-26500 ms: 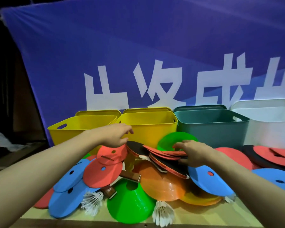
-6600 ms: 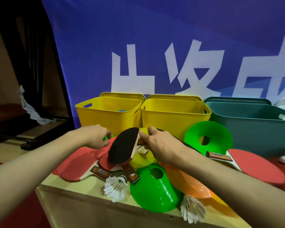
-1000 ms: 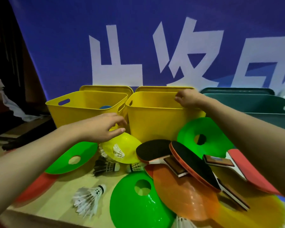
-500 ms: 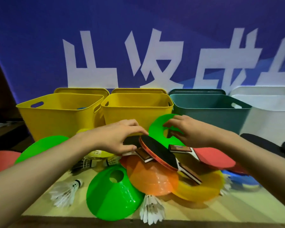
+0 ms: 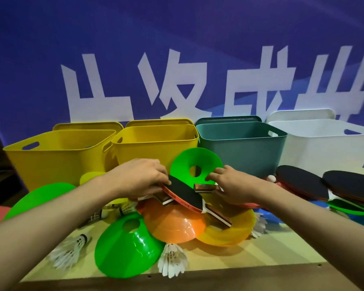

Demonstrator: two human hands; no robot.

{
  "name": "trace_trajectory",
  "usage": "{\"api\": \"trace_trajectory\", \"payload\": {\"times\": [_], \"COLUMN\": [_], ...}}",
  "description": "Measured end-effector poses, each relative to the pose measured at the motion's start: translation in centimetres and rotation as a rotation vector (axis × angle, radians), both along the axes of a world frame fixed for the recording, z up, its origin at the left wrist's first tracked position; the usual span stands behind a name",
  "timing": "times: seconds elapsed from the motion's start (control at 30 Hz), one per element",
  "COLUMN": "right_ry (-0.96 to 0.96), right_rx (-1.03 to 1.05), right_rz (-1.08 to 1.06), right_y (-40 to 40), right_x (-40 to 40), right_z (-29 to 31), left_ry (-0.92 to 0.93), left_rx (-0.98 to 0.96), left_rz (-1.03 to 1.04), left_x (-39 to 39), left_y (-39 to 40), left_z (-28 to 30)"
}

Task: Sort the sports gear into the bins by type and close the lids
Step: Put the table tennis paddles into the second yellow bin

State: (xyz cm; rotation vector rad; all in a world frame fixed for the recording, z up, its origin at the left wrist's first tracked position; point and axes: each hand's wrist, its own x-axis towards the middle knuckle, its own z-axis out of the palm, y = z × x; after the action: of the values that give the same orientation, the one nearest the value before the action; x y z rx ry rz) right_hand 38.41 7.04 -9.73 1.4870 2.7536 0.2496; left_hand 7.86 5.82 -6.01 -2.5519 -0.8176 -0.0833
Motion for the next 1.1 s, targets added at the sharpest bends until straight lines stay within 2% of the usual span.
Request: {"api": "trace_trajectory", "payload": {"times": [0.13,0.37,0.67,0.87,1.1], "right_ry": [-0.009,0.149,0.407,0.662,0.626], "right_rx": [-0.007,-0.054,-0.351,-0.209,0.057], "right_rz": [0.004,0.043,0.107,0.205,0.197], "right_y": [0.2,-0.2,-0.9,0.2,6.5], "right_x": [-1.1,-1.1,-1.3,-4.0,-7.4], "right_z": [-0.2,0.6,1.4,2.8,8.6], "left_ry": [0.011,-0.144,-0.376,-0.43,-0.501], "left_rx": [0.083,0.07,0.134,0.187,0.112], "left_rz": [-0.005,0.029,0.083,0.102,0.314], "left_x": [-0.4,-0.3,-3.7,-6.0,-8.9], "left_y": [0.0,-0.2,-0.7,-1.3,0.6], "left_z": [0.0,0.9,3.1,4.8,5.9]}}
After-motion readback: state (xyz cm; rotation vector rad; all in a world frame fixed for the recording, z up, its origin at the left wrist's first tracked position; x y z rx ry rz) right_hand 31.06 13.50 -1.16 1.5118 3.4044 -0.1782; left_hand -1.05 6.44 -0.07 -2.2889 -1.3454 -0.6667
